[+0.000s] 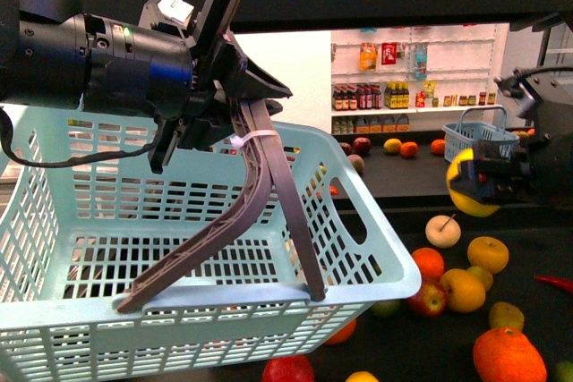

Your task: Pick lemon from shelf

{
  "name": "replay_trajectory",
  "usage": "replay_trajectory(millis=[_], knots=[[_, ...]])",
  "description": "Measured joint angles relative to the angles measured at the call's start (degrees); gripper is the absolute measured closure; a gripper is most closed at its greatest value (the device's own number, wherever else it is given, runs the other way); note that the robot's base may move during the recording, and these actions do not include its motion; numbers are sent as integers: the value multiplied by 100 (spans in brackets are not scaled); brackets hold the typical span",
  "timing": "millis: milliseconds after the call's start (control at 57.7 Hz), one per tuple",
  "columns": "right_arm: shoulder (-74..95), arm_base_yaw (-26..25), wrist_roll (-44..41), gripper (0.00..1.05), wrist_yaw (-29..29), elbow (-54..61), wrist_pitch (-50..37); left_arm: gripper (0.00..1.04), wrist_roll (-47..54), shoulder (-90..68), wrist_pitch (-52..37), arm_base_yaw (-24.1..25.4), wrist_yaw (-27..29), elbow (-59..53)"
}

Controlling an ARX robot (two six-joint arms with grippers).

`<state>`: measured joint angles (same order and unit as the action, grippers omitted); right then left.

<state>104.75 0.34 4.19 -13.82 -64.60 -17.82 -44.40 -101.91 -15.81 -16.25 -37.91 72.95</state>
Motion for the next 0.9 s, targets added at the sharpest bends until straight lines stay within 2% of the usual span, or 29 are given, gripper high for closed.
replay_trajectory(millis=[364,832,901], knots=[[-428,1060,345,55,-35,22,170,91,0,0,0,0,0,0],[184,1777,531,55,140,17,-22,91,0,0,0,0,-2,0],[210,1810,538,44,195,17,-55,91,-2,0,0,0,-2,0]])
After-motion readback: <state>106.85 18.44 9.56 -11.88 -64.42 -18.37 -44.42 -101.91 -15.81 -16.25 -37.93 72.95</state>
